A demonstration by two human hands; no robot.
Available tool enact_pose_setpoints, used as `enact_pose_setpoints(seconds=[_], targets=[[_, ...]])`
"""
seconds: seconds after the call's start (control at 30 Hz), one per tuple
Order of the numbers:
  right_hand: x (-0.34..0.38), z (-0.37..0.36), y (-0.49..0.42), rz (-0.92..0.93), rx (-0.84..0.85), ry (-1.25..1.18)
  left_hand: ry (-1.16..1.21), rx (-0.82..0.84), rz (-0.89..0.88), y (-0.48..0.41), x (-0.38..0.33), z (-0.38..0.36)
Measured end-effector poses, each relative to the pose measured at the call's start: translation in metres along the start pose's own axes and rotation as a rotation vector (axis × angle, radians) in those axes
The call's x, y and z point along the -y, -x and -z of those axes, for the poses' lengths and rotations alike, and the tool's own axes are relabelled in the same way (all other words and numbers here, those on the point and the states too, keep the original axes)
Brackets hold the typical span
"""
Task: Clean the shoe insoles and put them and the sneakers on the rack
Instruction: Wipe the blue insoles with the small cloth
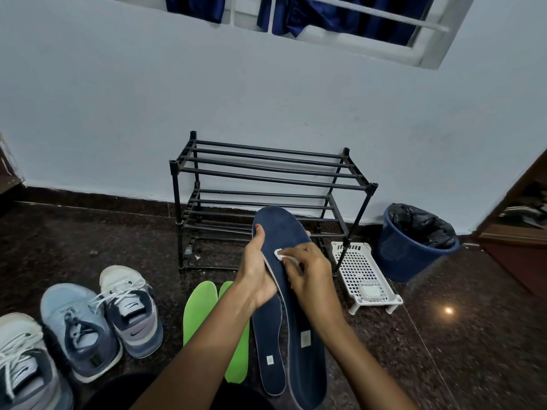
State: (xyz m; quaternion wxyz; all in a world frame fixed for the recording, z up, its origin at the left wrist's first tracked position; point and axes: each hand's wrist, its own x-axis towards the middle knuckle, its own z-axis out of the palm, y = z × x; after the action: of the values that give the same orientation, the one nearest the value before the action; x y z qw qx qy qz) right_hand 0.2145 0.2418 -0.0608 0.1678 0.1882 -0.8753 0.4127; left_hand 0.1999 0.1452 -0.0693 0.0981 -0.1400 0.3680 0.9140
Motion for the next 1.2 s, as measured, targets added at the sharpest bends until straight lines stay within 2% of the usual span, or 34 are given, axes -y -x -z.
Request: enact_pose_setpoints(seconds=[0.1,0.27,0.4,0.57,0.67,0.83,0.97,1.2], targets=[[0.001,-0.002,0.005,0.01,0.03,0.003,0.011,-0.019,0.01,0.001,-0.001,0.002],[0.002,0.007,0.013,0.016,0.183,-0.083,0.031,-0.092,0.0,0.001,-0.005,0.003],[0.0,0.008,0.013,-0.014,0.12,-0.034,0.019,-0.071,0.014,0.004,-0.003,-0.001],[-0.01,0.006,0.003,0.001,-0.023,0.168,0.029,0.017,0.031,0.003,-0.003,-0.002],[-0.008,0.006,0.0,-0.045,-0.007,0.032,0.047,0.08,-0.007,0.003,-0.004,-0.001],[-0.005,0.008,-0.01,-0.091,-0.119,-0.054,-0.02,0.206,-0.055,0.008,-0.001,-0.007],[-0.002,0.006,-0.013,-0.095,-0.133,-0.081,-0.012,0.159,-0.077,0.008,0.0,-0.008],[-0.003,-0.007,0.01,0.046,-0.004,0.16,-0.043,0.046,-0.057,0.005,-0.004,0.001]])
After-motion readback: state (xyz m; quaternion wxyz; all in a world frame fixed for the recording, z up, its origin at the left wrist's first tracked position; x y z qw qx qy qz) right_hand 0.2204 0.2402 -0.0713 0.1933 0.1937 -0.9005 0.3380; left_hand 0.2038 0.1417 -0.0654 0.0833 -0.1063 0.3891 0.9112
